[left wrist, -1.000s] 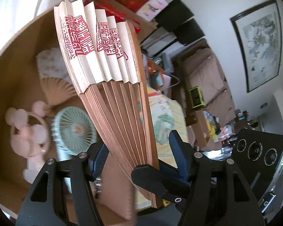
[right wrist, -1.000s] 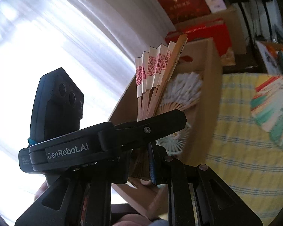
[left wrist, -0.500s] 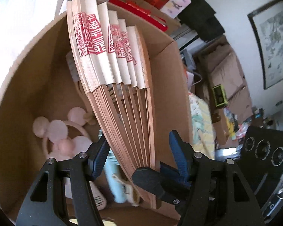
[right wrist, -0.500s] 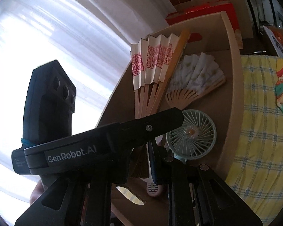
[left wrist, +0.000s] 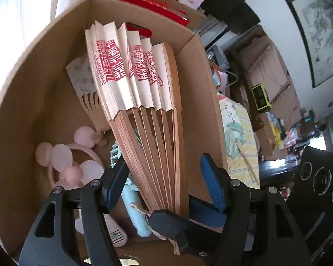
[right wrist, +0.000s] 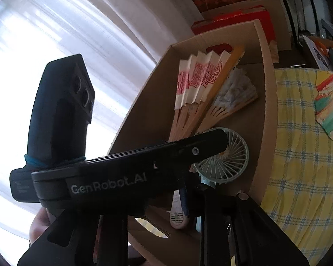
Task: Organize objects
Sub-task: 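Lower the folding fan into the box and open the right tool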
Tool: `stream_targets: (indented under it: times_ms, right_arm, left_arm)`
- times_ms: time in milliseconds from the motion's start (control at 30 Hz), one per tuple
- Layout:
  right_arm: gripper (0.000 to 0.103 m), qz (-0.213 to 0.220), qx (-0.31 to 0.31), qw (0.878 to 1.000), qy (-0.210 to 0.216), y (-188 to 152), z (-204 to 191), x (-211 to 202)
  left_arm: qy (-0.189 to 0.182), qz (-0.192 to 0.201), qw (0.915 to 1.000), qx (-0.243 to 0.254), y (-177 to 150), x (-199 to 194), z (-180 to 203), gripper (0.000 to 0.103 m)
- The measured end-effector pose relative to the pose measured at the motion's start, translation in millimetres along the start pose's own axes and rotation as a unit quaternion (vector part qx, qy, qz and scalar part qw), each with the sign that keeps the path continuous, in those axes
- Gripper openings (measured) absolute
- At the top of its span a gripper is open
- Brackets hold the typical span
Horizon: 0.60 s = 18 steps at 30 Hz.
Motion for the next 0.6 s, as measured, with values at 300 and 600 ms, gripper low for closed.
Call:
stream_targets:
  times_ms: [300, 600]
  right_arm:
    - [0.041, -0.019, -0.026, 0.999, -0.013, 1, -11, 9]
    - [0.069, 0.017, -0.086, 0.994, -0.067, -1, -16, -40]
  left_arm:
    - [0.027, 0.033, 0.9989, -0.019, 6, -21, -21, 0.088]
    - [0.038, 0.075, 0.9964, 0.003, 0, -52, -7, 0.101]
Point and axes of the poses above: each gripper's, at about its wrist camera, not at the fingertips, and x roughly the way its jaws point, z to its right, y to its top, the point moved 4 cm from there along x, roughly the way its jaws point, and after that the axes turned 5 degrees about -y, right-handed, at the moved point
